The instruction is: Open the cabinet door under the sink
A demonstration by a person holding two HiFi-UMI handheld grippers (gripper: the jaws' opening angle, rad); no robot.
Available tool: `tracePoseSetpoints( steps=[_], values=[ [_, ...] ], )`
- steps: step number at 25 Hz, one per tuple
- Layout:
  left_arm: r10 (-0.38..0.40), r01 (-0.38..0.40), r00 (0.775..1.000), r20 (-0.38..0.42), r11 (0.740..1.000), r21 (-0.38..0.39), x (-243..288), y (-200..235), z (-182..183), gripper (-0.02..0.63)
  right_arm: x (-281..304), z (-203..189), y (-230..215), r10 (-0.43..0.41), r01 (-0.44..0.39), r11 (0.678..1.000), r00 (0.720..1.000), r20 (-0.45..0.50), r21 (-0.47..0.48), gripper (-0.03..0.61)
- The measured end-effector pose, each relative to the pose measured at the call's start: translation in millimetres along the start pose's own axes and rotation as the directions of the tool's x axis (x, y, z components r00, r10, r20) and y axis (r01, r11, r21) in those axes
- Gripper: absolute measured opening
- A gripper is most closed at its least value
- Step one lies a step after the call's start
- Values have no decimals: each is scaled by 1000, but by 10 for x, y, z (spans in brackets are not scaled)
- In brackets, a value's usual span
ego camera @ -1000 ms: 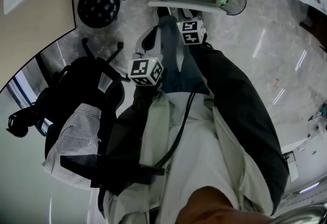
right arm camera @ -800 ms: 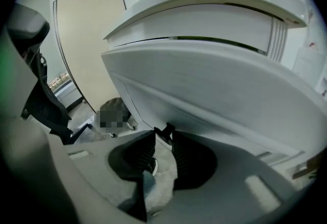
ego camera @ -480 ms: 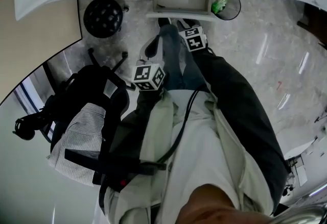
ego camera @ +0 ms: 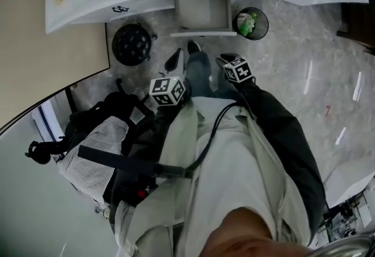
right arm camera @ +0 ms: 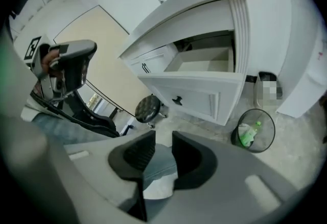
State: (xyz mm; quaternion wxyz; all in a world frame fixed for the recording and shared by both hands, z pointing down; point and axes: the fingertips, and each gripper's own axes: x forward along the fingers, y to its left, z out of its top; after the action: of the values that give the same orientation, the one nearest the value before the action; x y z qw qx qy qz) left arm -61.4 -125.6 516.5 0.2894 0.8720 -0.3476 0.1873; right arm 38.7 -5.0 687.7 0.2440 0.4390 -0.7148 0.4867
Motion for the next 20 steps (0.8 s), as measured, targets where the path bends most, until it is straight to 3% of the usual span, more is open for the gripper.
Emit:
tracePoseSetpoints(
  steps=[8, 14, 20],
  values=[
    [29, -36, 993, 115, 998, 54, -316, -559, 96, 8, -873, 52, -224, -76, 73, 997, 979, 187, 22, 106],
    [95, -109, 974, 204, 992, 58, -554, -770, 71, 8, -1357, 331, -314, -117, 157, 983, 934, 336, -94, 101],
    [142, -158, 966, 214, 986, 61, -754, -896, -90, 8, -1517, 385, -149, -61, 154, 969, 908, 415, -194, 2]
  ],
)
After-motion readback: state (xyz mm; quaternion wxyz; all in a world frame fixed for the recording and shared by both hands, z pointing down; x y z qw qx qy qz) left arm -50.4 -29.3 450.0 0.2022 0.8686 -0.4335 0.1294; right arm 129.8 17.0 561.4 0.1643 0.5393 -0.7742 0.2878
